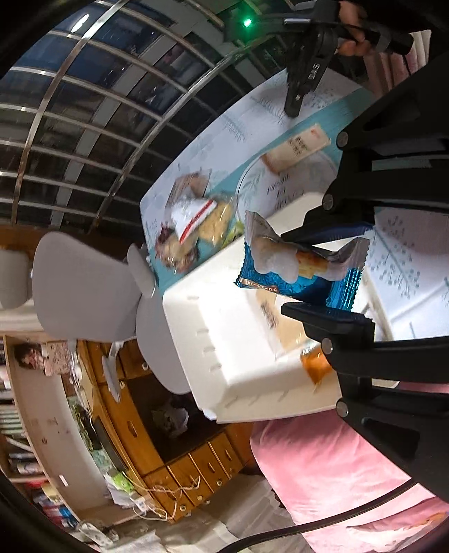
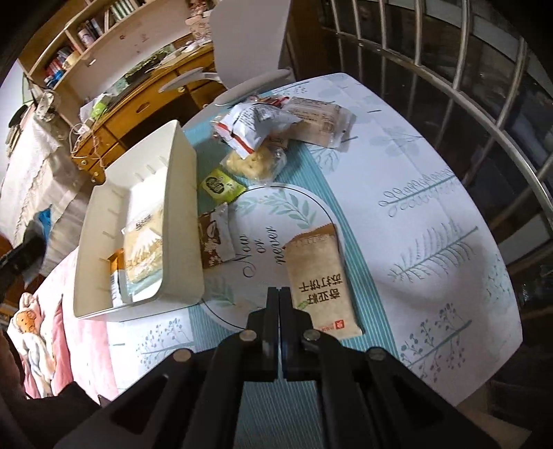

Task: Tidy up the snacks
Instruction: 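Lower the blue wafer packet into the tray and open the left gripper, then grasp the brown chocolate packet with the left gripper while the right holds the biscuit pack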

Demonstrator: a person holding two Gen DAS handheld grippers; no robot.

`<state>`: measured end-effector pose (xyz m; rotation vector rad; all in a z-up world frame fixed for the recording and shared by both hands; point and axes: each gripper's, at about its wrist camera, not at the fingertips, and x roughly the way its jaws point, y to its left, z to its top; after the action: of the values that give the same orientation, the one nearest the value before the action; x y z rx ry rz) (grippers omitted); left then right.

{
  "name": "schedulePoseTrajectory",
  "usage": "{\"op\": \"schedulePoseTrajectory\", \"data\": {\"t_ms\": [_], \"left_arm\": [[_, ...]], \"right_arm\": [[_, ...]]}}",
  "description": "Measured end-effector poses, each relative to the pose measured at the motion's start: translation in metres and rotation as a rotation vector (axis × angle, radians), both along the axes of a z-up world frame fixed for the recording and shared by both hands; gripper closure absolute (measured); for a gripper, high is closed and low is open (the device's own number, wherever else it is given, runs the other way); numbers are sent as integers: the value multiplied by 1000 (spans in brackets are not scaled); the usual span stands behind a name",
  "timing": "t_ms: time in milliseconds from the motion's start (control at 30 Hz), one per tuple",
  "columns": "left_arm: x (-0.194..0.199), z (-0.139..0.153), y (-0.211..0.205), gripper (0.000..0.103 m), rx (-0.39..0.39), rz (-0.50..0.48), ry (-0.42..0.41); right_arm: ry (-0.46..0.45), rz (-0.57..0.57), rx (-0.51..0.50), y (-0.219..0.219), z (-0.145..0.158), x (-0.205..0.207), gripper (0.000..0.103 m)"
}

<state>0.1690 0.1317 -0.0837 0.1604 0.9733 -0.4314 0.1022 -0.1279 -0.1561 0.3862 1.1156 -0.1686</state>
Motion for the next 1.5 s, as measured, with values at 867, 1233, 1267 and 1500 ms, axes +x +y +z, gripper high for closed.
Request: {"op": "schedulePoseTrajectory", "data": {"t_ms": [867, 1233, 1267, 1500], "left_arm": [[23, 22, 11, 25, -48, -145, 97], [44, 22, -84, 19, 130, -437, 130], [45, 19, -91, 19, 143, -455, 136], [54, -20, -161, 19, 284, -603, 224]], "right_arm": [[40, -25, -5, 23, 2, -42, 51], [67, 28, 10, 14, -18, -40, 51], [66, 24, 24, 11, -21, -39, 51], [64, 14, 11, 2, -43, -34, 51]]}}
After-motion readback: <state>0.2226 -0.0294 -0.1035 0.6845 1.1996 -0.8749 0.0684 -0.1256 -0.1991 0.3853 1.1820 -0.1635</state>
